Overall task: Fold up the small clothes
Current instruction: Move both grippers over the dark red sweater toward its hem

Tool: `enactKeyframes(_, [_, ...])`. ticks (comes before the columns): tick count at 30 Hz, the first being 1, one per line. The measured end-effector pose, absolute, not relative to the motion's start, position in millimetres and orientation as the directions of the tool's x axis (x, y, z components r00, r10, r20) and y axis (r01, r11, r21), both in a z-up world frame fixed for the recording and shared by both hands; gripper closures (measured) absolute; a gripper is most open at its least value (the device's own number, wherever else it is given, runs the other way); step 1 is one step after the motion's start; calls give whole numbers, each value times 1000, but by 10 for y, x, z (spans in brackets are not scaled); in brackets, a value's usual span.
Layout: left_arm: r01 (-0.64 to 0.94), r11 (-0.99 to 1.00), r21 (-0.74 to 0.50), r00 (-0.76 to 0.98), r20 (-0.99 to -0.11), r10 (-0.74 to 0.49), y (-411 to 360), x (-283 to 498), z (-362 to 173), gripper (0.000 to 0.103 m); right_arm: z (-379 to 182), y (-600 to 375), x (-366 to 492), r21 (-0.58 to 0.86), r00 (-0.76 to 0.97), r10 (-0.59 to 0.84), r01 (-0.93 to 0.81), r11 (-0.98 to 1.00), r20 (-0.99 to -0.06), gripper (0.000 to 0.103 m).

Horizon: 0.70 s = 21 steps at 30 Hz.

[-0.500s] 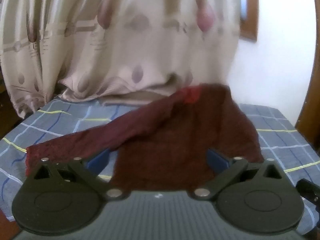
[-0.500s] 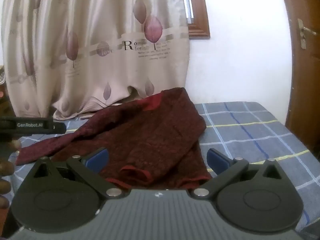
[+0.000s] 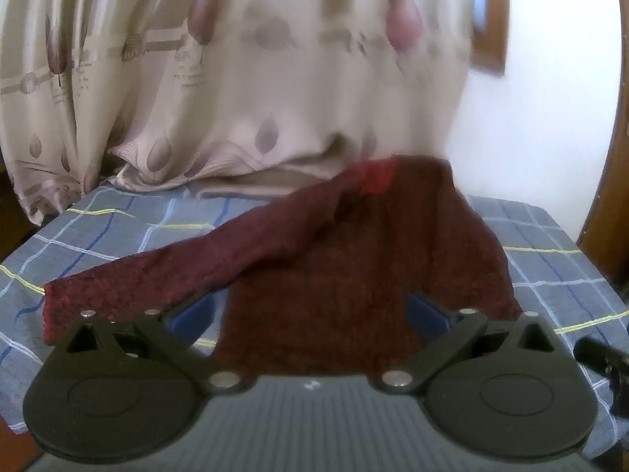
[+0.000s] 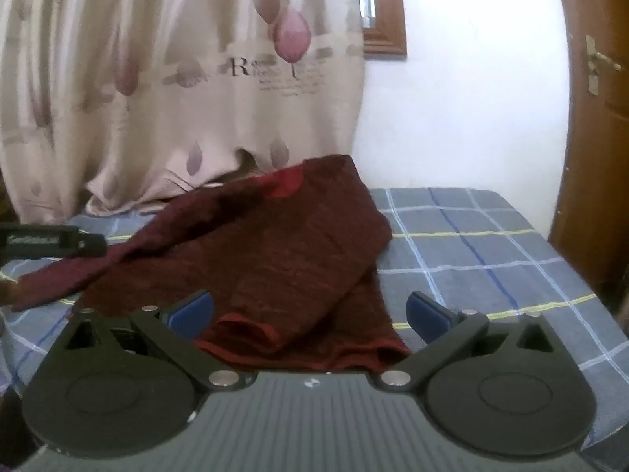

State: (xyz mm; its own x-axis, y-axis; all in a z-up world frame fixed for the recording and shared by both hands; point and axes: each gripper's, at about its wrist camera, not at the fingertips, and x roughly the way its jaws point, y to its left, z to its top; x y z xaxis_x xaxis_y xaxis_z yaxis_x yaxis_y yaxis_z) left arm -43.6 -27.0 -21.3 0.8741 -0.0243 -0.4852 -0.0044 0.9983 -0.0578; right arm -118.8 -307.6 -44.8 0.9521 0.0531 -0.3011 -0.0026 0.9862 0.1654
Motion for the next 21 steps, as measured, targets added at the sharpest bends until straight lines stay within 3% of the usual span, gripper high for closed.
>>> enactKeyframes(21, [-13,997,-75,825,-565,-32,-316,-228,-158,0,-552,-3064,-821,125,909,11,45,991,-416,0])
